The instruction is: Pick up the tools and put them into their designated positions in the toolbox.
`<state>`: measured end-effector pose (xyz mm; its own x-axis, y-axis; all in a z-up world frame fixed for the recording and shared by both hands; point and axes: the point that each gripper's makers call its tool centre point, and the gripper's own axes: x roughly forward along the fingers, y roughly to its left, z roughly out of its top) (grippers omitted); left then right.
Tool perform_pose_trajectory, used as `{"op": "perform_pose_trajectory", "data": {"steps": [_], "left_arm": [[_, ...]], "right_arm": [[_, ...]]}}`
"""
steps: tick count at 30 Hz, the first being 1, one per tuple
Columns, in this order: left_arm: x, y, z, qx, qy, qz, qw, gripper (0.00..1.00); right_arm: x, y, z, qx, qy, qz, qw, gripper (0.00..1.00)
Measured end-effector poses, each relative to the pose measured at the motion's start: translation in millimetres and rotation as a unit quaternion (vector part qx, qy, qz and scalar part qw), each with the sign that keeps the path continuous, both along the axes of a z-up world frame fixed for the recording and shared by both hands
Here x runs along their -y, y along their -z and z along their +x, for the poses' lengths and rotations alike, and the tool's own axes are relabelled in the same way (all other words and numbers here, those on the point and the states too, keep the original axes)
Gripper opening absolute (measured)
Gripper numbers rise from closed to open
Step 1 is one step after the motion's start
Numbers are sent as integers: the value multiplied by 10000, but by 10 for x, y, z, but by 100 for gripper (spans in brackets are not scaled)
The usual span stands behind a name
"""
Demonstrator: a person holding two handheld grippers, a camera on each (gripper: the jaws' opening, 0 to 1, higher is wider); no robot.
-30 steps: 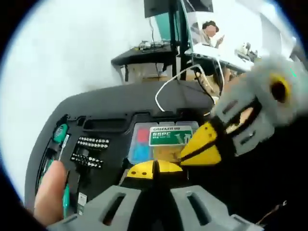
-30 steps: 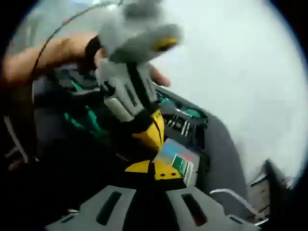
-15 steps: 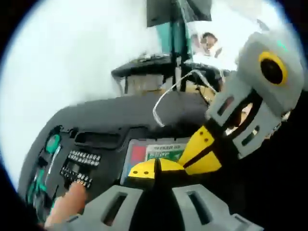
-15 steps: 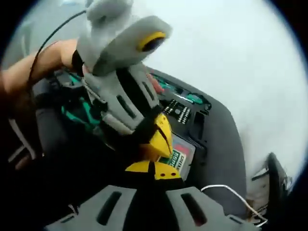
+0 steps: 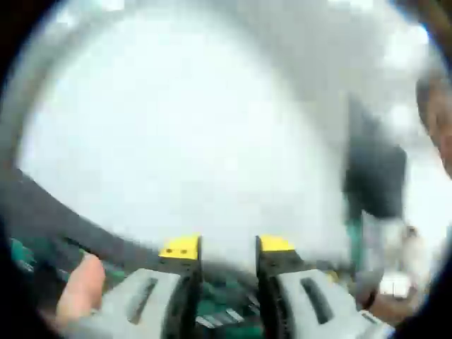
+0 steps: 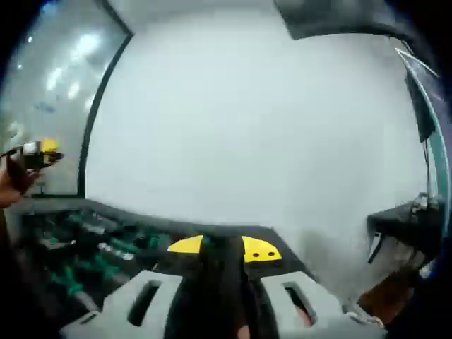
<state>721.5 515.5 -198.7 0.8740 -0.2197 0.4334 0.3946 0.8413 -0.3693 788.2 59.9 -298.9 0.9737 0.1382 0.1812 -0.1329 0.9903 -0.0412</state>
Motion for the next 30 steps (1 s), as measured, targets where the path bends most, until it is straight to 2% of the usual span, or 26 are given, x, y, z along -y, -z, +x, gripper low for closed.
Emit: {"op": "perform_pose_trajectory", "data": {"steps": [1, 3, 4, 5, 6, 7, 8, 9, 10, 11, 12, 13, 14, 15, 16, 17, 18, 20, 21, 22, 23, 25, 26, 27, 29, 30], "left_arm": [[-412, -99, -198, 69, -454, -135, 9989, 27], [-963, -256, -487, 398, -1437, 161, 9887, 30], [-1205, -296, -601, 448, -1982, 499, 9779, 35], [-1494, -259, -726, 314, -2566, 990, 9609, 40], [-1661, -145, -753, 32, -2866, 1287, 9494, 43], [-1897, 115, -764, -540, -3244, 1834, 9264, 44], [-2047, 335, -755, -1016, -3402, 1966, 9139, 43], [-2244, 711, -718, -1701, -3499, 2122, 8964, 41], [-2341, 910, -713, -2005, -3542, 2234, 8857, 39], [-2372, 1082, -690, -2187, -3551, 2089, 8846, 36], [-2429, 1341, -658, -2564, -3376, 1566, 8921, 34], [-2398, 1466, -627, -2703, -3164, 1164, 9018, 33], [-2387, 1640, -583, -2907, -3038, 844, 9033, 33], [-2395, 1768, -569, -3145, -3028, 880, 8953, 33], [-2462, 1935, -549, -3468, -3068, 913, 8816, 33], [-2449, 2030, -529, -3665, -2998, 903, 8761, 33], [-2392, 2127, -466, -3777, -2839, 771, 8779, 35], [-2334, 2222, -409, -3997, -2678, 780, 8732, 38], [-2293, 2184, -362, -3918, -2609, 938, 8773, 38], [-2180, 2096, -277, -3756, -2400, 1323, 8853, 38], [-2113, 2052, -253, -3724, -2311, 1456, 8870, 38], [-1997, 2113, -219, -4079, -2014, 1583, 8764, 38], [-1940, 2192, -262, -4444, -1850, 1633, 8612, 38], [-1907, 2210, -256, -4487, -1725, 1938, 8552, 38], [-1883, 2214, -195, -4360, -1493, 2524, 8508, 38], [-1744, 2249, -194, -4256, -1291, 2886, 8479, 38]], "right_arm": [[63, 33, 120, 63, 221, -93, 9997, 19], [65, 118, 251, 106, 308, -186, 9993, 19], [63, 165, 291, 82, 304, -156, 9994, 19], [116, 249, 356, 68, 379, 156, 9991, 19], [135, 268, 368, 93, 413, 252, 9988, 18], [211, 382, 380, 16, 516, 413, 9978, 18], [271, 484, 386, -93, 621, 422, 9971, 18], [351, 671, 387, -454, 815, 395, 9949, 18], [324, 606, 407, -354, 664, 310, 9967, 18], [339, 476, 411, 24, 690, 449, 9966, 18], [332, 452, 393, 124, 689, 499, 9963, 18], [299, 522, 397, -78, 628, 319, 9975, 18], [216, 627, 414, -348, 470, 72, 9983, 18], [156, 679, 429, -472, 355, -68, 9982, 18], [107, 699, 450, -511, 296, -260, 9979, 18], [92, 678, 454, -447, 317, -277, 9981, 18], [68, 661, 452, -400, 295, -271, 9984, 18], [-13, 629, 434, -342, 53, -60, 9994, 18], [13, 624, 432, -337, 80, -39, 9994, 18], [34, 625, 437, -339, 110, -50, 9994, 18], [50, 631, 438, -353, 143, -53, 9993, 18], [49, 643, 446, -387, 106, 10, 9992, 18], [45, 652, 442, -405, 110, -3, 9991, 18], [42, 667, 431, -433, 129, -38, 9990, 18], [41, 704, 452, -489, 161, -82, 9986, 18], [39, 704, 455, -488, 153, -66, 9987, 18]]}}
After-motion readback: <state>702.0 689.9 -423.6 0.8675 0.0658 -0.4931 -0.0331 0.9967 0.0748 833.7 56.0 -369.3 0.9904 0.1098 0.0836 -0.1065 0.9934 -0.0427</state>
